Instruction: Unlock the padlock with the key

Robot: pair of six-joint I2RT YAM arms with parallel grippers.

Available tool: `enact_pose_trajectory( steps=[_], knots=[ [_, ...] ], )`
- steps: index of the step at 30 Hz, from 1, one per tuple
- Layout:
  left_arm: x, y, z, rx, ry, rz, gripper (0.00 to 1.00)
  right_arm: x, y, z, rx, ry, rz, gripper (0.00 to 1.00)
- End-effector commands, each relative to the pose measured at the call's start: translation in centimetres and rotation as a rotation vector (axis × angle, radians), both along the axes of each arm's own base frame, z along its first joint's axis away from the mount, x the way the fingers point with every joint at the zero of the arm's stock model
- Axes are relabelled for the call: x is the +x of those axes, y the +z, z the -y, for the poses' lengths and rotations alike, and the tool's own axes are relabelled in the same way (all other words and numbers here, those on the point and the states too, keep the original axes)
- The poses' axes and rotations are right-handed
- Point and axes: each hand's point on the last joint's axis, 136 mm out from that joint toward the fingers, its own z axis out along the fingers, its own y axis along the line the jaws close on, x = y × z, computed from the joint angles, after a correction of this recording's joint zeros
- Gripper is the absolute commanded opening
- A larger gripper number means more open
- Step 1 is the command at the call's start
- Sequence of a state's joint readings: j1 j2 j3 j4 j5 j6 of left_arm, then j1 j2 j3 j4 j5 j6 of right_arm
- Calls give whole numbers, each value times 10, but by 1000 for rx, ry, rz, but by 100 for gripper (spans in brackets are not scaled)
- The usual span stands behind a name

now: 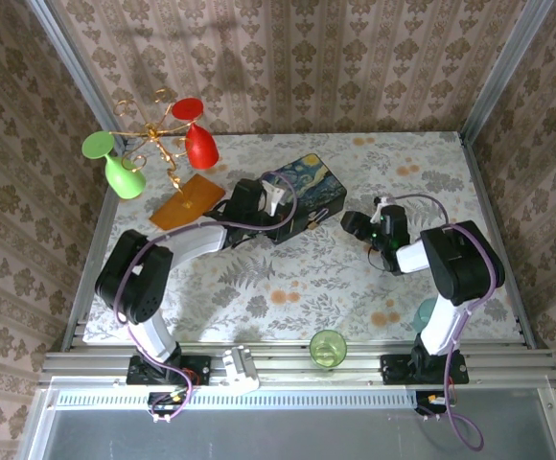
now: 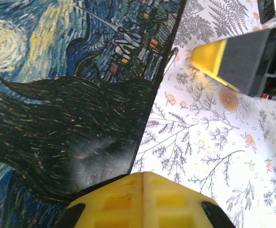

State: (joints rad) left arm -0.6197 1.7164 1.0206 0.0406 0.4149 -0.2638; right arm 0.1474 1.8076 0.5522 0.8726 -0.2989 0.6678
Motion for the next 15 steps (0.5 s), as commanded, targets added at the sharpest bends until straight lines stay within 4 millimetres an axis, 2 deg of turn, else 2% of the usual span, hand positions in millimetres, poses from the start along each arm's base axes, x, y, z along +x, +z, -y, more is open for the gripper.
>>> enact_pose_trajectory(
  steps=[1, 4, 9, 15],
  knots=[
    [-51, -76, -49, 234, 18, -264, 0, -3, 24, -27, 107, 134, 92, 61],
    [-55, -80, -46, 226, 8, -285, 0, -5, 29, -41, 105, 189, 140, 61],
    [-57, -81, -47, 218, 25, -284, 0, -4, 19, -72, 49, 259, 132, 62],
    [-62, -83, -48, 261, 16, -280, 0, 3, 5, -76, 88, 230, 113, 67]
  ],
)
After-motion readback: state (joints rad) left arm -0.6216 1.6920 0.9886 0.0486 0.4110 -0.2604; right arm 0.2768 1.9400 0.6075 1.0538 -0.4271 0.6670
